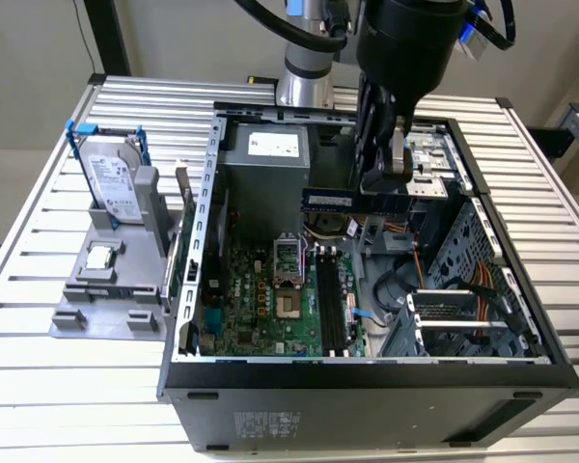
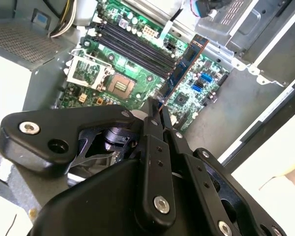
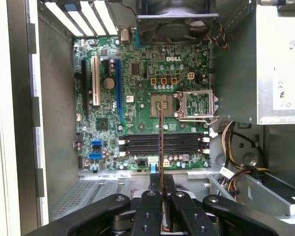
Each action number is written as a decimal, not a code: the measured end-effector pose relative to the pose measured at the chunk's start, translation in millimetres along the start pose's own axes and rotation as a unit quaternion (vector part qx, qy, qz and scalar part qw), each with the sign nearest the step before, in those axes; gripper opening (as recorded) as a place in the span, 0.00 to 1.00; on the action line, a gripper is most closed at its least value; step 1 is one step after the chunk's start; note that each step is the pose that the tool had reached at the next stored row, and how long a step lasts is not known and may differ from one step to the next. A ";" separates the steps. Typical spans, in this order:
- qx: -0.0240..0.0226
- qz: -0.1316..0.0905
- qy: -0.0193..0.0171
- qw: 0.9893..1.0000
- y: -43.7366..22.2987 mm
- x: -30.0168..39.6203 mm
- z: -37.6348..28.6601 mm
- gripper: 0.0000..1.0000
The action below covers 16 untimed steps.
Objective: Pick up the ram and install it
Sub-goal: 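Pick up the ram and move it above insertion slot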
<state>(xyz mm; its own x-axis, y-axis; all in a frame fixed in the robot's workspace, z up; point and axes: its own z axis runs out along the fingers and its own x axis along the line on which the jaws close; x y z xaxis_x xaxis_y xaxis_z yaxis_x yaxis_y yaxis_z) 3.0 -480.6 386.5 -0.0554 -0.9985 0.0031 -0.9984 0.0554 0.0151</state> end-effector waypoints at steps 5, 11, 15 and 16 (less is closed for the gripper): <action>0.000 0.000 0.000 1.000 -1.0 -12.8 0.2 0.00; 0.000 0.000 0.000 1.000 -3.2 -26.0 0.4 0.00; 0.000 -0.002 0.000 1.000 -5.5 -31.2 0.6 0.00; 0.000 -0.003 0.000 1.000 -6.1 -32.3 0.6 0.00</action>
<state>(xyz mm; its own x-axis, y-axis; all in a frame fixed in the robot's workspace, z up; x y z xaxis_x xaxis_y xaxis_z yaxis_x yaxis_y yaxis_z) 10.8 -448.7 385.8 -0.0501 -0.9987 0.0031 -0.9986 0.0501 0.0151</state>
